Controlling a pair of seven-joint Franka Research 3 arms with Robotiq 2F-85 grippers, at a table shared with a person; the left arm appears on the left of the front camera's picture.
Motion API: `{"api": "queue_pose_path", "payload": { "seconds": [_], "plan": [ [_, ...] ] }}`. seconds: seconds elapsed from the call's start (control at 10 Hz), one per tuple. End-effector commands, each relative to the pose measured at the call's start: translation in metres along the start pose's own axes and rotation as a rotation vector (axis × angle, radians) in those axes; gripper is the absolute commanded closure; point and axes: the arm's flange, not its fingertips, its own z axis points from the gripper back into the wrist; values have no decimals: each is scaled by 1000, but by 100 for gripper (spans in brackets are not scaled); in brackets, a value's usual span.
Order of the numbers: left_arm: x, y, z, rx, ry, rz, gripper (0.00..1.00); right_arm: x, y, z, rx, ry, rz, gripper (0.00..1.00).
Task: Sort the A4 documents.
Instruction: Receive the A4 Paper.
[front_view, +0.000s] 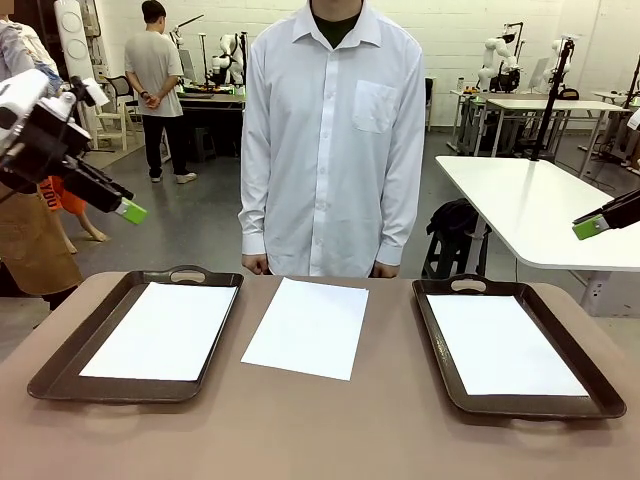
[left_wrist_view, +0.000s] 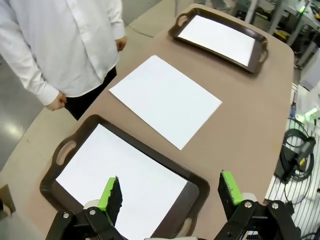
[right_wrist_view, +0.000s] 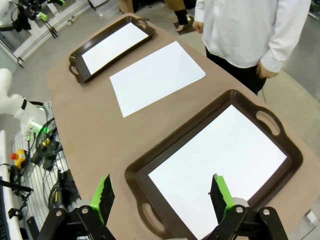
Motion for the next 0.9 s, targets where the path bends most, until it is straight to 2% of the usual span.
{"api": "queue_pose_path", "payload": {
  "seconds": [0.0,0.3,0.8],
  "plan": [
    [-8,-4,-6,-35,-35,-33,0,0,0,-2,-1,1,1,0],
    [-17,-2,0,-70,-67,-68,0,0,0,-2,-1,1,1,0],
    [-12,-2,-3,-63,-78,-36,0,0,0,-2,-1,1,1,0]
  ]
}}
